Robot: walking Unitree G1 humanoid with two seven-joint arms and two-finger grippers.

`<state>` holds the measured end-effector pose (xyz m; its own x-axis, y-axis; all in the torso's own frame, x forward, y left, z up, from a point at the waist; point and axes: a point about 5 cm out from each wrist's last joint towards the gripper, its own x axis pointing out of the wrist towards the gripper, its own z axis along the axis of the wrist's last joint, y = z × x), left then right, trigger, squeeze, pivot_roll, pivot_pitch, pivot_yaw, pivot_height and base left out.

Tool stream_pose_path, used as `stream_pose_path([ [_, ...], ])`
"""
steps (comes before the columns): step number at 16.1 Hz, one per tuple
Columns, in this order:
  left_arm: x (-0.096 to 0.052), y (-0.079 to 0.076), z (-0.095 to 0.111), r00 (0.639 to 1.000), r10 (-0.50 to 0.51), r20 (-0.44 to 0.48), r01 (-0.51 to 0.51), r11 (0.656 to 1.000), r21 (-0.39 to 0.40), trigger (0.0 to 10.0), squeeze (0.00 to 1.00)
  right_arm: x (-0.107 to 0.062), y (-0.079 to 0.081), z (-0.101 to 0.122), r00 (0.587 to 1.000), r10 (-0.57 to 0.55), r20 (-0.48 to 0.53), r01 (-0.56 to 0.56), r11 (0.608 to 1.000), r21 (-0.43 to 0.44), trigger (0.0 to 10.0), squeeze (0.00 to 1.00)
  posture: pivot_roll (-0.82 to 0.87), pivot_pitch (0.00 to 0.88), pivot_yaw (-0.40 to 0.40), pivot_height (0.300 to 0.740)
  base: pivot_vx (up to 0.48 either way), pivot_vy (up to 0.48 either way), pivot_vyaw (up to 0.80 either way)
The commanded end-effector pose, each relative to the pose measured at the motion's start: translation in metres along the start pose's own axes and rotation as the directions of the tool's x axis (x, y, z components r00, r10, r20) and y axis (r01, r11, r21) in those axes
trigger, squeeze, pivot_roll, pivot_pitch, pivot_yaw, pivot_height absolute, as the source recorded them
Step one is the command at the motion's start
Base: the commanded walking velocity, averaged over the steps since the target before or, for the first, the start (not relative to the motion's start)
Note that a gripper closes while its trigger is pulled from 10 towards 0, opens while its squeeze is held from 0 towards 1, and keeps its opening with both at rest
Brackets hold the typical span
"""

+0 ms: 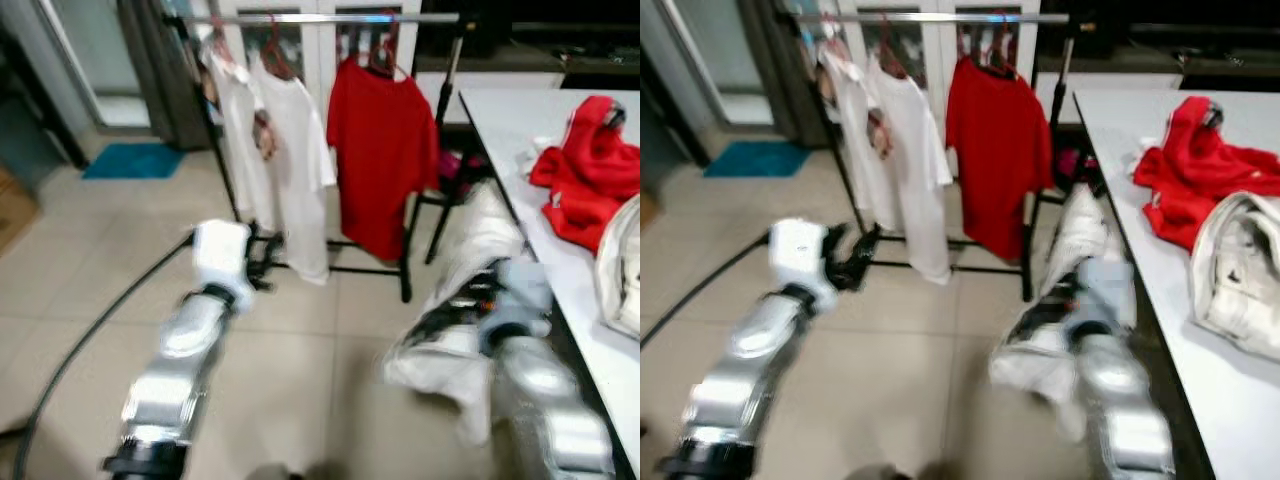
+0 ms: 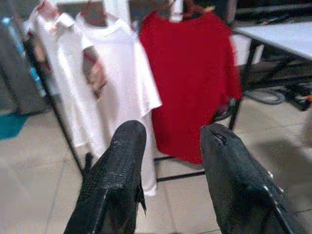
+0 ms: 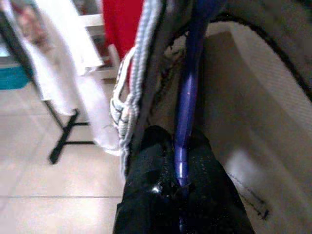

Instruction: Hang hanger

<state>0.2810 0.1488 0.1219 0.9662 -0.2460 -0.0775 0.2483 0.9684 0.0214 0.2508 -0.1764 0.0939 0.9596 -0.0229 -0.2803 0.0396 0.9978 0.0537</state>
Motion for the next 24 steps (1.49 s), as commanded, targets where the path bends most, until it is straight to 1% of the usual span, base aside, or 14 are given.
stream_pose_path([
  [1,0.0022,-0.0069,0.0041,1.0,-0.02,0.013,0.02,1.0,0.001,10.0,0.0,-0.0006,-0.0056,0.0146,0.998,-0.009,0.068,0.01,1.0,-0.016,10.0,0.0,0.07,0.053,0.042,0.74,0.382,0.0,0.0],
  [9,0.0013,-0.0092,0.0025,0.999,-0.032,0.005,0.032,0.999,0.004,10.0,0.0,-0.0002,-0.0061,0.015,0.998,0.009,0.061,-0.007,0.999,-0.035,10.0,0.0,0.06,0.055,0.042,0.74,0.378,0.0,0.0],
  [12,0.0014,-0.0097,0.0036,0.999,-0.038,0.007,0.038,0.999,0.008,10.0,0.0,0.0021,-0.0088,0.0203,0.997,0.017,0.075,-0.013,0.998,-0.059,10.0,0.0,0.06,0.057,0.046,0.74,0.379,0.0,0.0],
  [17,0.0029,-0.0101,0.0059,0.999,-0.049,0.015,0.049,0.999,0.005,10.0,0.0,0.0054,-0.0101,0.0237,0.996,0.021,0.086,-0.014,0.997,-0.077,10.0,0.0,0.07,0.039,0.048,0.74,0.378,0.0,0.0],
  [24,0.0025,-0.013,0.0044,0.998,-0.062,0.014,0.062,0.998,0.003,10.0,0.0,0.0048,-0.0096,0.0236,0.995,0.028,0.091,-0.019,0.995,-0.098,10.0,0.0,0.06,0.028,0.042,0.74,0.381,0.0,0.0],
])
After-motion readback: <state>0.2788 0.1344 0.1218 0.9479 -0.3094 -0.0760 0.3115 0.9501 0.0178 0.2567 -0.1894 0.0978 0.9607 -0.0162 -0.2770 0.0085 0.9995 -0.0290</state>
